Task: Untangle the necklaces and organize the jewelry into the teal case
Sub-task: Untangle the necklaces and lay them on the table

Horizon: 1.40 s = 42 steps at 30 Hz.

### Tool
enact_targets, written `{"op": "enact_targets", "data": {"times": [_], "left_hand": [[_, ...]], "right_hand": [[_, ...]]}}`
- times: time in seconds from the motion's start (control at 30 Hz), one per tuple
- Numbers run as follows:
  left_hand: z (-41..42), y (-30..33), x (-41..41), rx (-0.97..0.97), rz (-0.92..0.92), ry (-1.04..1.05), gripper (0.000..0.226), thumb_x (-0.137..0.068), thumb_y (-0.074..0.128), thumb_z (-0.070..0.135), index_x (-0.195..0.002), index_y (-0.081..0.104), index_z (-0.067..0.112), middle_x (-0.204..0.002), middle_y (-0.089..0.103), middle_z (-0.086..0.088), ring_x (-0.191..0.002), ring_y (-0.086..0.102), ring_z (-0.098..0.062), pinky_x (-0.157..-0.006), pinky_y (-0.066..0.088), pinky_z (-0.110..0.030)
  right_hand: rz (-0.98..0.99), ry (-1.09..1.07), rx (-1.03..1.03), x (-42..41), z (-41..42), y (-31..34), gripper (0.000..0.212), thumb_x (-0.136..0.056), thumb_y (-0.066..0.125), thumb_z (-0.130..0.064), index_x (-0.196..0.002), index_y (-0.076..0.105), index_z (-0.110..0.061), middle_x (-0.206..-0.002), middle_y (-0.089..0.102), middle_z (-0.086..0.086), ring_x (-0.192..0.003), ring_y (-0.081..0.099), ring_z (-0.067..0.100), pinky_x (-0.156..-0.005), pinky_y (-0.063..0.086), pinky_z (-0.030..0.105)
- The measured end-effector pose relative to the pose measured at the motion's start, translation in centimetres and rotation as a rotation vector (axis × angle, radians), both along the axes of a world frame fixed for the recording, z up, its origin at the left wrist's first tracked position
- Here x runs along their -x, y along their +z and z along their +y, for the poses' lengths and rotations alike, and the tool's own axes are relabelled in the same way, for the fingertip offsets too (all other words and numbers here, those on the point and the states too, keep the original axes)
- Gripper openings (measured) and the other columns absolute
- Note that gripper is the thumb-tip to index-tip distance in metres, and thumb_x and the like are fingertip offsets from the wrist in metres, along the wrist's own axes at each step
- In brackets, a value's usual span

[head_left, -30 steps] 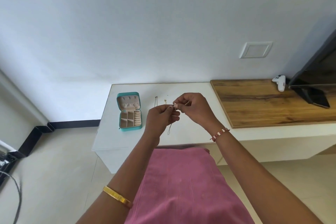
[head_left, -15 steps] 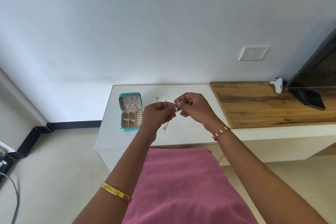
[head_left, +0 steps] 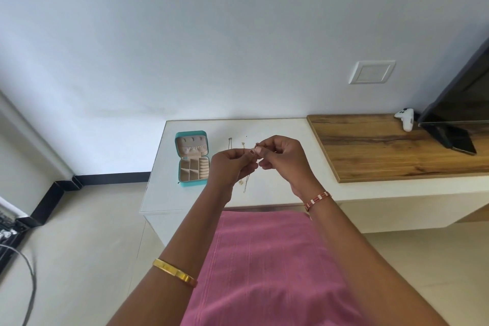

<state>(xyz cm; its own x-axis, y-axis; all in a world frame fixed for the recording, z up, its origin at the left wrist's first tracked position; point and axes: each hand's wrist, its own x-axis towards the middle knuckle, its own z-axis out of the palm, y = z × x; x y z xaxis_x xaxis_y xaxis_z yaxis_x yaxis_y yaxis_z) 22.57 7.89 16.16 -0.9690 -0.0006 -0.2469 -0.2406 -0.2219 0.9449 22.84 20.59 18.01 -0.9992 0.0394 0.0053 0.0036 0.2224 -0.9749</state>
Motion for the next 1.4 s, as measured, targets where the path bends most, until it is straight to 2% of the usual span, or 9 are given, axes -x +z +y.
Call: {"op": "enact_targets", "data": {"times": [0.27, 0.43, 0.5, 0.6, 0.7, 0.83, 1.07, 1.3, 1.4], "left_hand": [[0.5, 0.1, 0.1, -0.053, -0.062, -0.024, 0.026, -0.096, 0.049, 0.02, -0.076, 0.059, 0.006, -0.065, 0.066, -0.006, -0.065, 0.063, -0.019, -0.074, 0.054, -0.03], [0.7, 0.2, 0.4, -0.005, -0.081, 0.011, 0.03, -0.097, 0.046, 0.022, -0.071, 0.054, 0.008, -0.065, 0.054, -0.006, -0.058, 0.053, -0.019, -0.065, 0.051, -0.028], [0.9, 0.0, 0.6, 0.107, -0.057, 0.047, 0.03, -0.096, 0.047, 0.024, -0.072, 0.056, 0.009, -0.063, 0.051, -0.004, -0.055, 0.048, -0.017, -0.061, 0.047, -0.025], [0.9, -0.7, 0.7, 0.414, 0.026, 0.073, 0.023, -0.093, 0.052, 0.028, -0.082, 0.06, 0.01, -0.065, 0.053, 0.001, -0.056, 0.045, -0.011, -0.055, 0.038, -0.023], [1.0, -1.0, 0.4, 0.512, 0.068, 0.06, 0.017, -0.091, 0.057, 0.026, -0.086, 0.06, 0.01, -0.065, 0.053, 0.003, -0.055, 0.044, -0.01, -0.05, 0.037, -0.02], [1.4, -0.9, -0.2, 0.426, 0.059, -0.029, 0.022, -0.092, 0.054, 0.027, -0.076, 0.063, 0.015, -0.071, 0.063, -0.001, -0.064, 0.058, -0.013, -0.065, 0.044, -0.026], [1.1, -1.0, -0.3, 0.352, 0.075, -0.059, 0.012, -0.085, 0.065, 0.022, -0.083, 0.064, 0.01, -0.071, 0.064, -0.002, -0.065, 0.06, -0.011, -0.063, 0.049, -0.022], [0.6, -1.0, 0.1, 0.33, 0.002, -0.061, 0.01, -0.091, 0.057, 0.013, -0.091, 0.063, 0.006, -0.073, 0.063, -0.003, -0.064, 0.059, -0.011, -0.063, 0.049, -0.022], [-0.1, -0.8, 0.4, 0.288, -0.051, -0.038, 0.013, -0.094, 0.052, 0.014, -0.085, 0.06, 0.008, -0.073, 0.061, -0.005, -0.065, 0.058, -0.015, -0.066, 0.049, -0.026]], "right_hand": [[-0.062, 0.01, 0.051, 0.0, 1.0, -0.6, 0.009, -0.089, 0.057, -0.004, -0.087, 0.066, -0.005, -0.071, 0.067, 0.006, -0.051, 0.061, 0.006, -0.057, 0.053, 0.017], [-0.088, 0.042, 0.06, -0.1, 1.5, -0.6, 0.008, -0.086, 0.06, -0.004, -0.086, 0.069, -0.004, -0.07, 0.067, 0.007, -0.047, 0.056, 0.007, -0.055, 0.051, 0.018], [-0.114, 0.049, 0.084, -0.1, 1.6, -0.6, 0.008, -0.086, 0.062, -0.005, -0.083, 0.069, -0.007, -0.07, 0.067, 0.008, -0.047, 0.055, 0.008, -0.055, 0.05, 0.019], [-0.145, 0.043, 0.133, 0.0, 1.8, -0.7, 0.009, -0.085, 0.062, -0.005, -0.08, 0.069, -0.009, -0.071, 0.067, 0.009, -0.049, 0.056, 0.01, -0.057, 0.051, 0.021], [-0.18, 0.029, 0.17, 0.0, 1.8, -0.9, 0.011, -0.085, 0.062, -0.005, -0.077, 0.068, -0.01, -0.072, 0.068, 0.009, -0.053, 0.059, 0.012, -0.06, 0.053, 0.023], [-0.197, 0.019, 0.161, 0.0, 1.4, -1.3, 0.011, -0.084, 0.064, -0.006, -0.074, 0.066, -0.011, -0.069, 0.067, 0.008, -0.05, 0.059, 0.011, -0.059, 0.054, 0.024], [-0.165, 0.004, 0.146, 0.3, 1.2, -1.4, 0.013, -0.084, 0.063, -0.003, -0.072, 0.066, -0.009, -0.052, 0.062, 0.0, -0.041, 0.054, 0.006, -0.049, 0.05, 0.017], [-0.179, 0.03, 0.045, 0.7, 1.5, -1.5, 0.008, -0.085, 0.064, -0.015, -0.079, 0.065, -0.011, -0.056, 0.051, 0.002, -0.045, 0.043, 0.009, -0.049, 0.042, 0.019], [-0.174, 0.04, -0.044, 0.9, 2.3, -1.6, 0.008, -0.082, 0.068, -0.02, -0.075, 0.065, -0.017, -0.068, 0.056, -0.001, -0.055, 0.045, 0.008, -0.053, 0.044, 0.021]]}}
